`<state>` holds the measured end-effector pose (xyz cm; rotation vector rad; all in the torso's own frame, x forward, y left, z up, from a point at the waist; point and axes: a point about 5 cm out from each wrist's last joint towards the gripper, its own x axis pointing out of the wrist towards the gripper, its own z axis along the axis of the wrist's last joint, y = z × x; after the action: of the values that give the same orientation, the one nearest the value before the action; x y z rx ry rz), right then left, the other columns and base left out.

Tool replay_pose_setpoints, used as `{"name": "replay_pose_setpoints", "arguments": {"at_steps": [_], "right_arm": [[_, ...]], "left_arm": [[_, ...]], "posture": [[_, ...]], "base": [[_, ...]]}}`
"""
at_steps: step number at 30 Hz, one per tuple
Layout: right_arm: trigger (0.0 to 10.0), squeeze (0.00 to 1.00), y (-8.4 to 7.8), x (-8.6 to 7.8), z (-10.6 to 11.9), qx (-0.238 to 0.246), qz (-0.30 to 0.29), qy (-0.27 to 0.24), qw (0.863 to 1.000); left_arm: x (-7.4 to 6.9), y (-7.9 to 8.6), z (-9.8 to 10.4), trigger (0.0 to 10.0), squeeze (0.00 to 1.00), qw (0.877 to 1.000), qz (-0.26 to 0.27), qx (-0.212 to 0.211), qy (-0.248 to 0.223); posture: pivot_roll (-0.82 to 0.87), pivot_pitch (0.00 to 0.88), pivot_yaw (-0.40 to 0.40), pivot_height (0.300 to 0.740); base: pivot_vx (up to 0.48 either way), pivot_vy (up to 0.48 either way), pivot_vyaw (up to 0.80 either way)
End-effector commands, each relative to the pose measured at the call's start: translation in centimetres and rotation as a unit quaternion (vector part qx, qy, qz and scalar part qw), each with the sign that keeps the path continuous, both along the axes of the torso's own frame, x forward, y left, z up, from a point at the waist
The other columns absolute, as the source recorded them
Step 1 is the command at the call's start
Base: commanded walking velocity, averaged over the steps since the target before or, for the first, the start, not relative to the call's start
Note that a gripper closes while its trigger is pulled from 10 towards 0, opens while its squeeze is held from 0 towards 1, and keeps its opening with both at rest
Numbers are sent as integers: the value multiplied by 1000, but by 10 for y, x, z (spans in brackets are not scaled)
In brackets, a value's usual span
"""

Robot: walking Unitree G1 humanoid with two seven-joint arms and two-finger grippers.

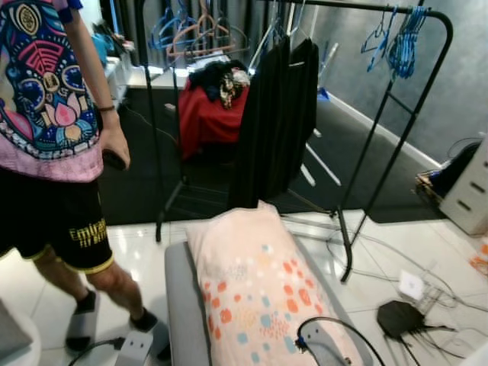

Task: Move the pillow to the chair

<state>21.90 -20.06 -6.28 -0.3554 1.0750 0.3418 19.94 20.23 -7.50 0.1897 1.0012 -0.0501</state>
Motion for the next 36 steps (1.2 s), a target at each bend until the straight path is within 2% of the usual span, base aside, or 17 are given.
{"name": "replay_pose_setpoints", "arguments": {"at_steps": [1,11,19,27,36], "right_arm": [[10000,0,-6,-4,-2,-10,-11,7,1000],[10000,0,-8,-4,-1,-22,-11,7,1000],[10000,0,-6,-3,-1,-3,-19,0,1000],[10000,0,-4,-2,0,12,-10,-2,1000],[10000,0,-3,-1,0,16,-7,-2,1000]], "left_arm": [[6,-9,2,10000,0,1000,-9,-6,-4],[18,-19,7,10000,0,1000,-11,-9,-12],[23,-24,9,10000,0,1000,-4,-2,-18],[22,-20,9,10000,0,1000,-3,-1,-17],[23,-18,10,10000,0,1000,-7,-1,-16]], "posture": [[-108,0,-61,740],[-109,1,-61,740],[-111,7,-62,740],[-111,10,-63,740],[-112,14,-63,740]], "base": [[0,-401,0],[0,-367,0],[0,0,0],[0,0,0],[0,0,799]]}}
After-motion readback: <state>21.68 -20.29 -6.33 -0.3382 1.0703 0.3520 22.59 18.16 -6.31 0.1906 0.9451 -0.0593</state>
